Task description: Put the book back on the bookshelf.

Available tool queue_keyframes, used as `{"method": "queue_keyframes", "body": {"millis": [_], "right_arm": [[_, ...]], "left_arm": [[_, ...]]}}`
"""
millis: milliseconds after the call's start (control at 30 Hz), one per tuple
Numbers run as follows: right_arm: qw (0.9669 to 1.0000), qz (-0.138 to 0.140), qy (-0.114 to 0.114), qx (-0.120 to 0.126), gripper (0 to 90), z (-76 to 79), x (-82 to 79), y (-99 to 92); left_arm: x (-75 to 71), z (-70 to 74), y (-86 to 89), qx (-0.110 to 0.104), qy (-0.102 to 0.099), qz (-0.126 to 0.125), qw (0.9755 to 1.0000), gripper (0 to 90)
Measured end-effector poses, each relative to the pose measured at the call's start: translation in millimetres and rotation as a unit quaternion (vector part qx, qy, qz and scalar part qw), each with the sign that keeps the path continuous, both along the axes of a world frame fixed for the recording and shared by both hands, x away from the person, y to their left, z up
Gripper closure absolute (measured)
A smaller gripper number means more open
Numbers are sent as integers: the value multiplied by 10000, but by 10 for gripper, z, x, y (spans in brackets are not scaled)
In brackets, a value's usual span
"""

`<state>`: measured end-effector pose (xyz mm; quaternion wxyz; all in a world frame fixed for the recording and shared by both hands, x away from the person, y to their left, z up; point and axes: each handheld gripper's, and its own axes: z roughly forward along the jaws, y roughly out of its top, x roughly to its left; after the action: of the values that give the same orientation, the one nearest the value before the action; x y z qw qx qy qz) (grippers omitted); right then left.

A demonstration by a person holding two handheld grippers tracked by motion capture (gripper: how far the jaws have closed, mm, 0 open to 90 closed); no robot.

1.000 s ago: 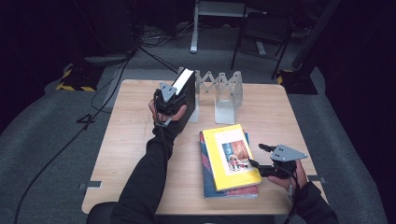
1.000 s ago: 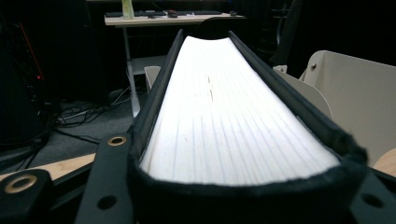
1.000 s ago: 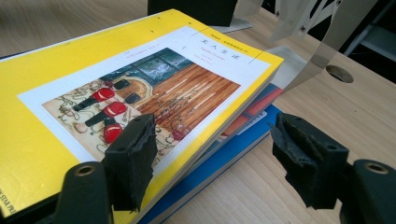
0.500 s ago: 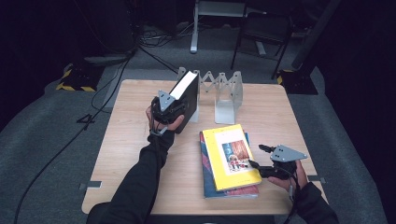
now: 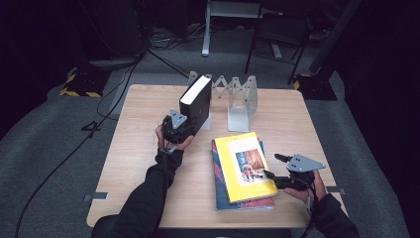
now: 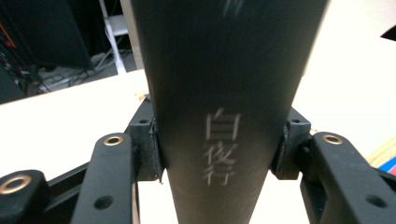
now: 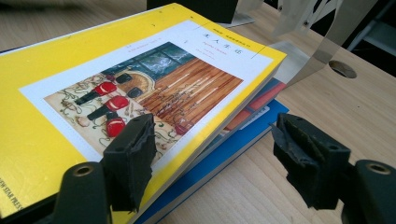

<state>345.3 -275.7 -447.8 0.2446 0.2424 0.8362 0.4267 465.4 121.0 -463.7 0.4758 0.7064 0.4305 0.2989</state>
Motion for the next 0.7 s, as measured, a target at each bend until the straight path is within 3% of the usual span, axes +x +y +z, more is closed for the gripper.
{"method": "queue_keyframes", "body": {"millis": [367, 700], "right_arm": [[10000, -23, 34, 30, 302, -15, -13, -15], [10000, -15, 26, 60, 303, -23, -4, -10]], "left_arm": [[-7, -101, -83, 95, 9, 279, 9996, 502], [106, -94, -253, -152, 26, 891, 9959, 520]]}}
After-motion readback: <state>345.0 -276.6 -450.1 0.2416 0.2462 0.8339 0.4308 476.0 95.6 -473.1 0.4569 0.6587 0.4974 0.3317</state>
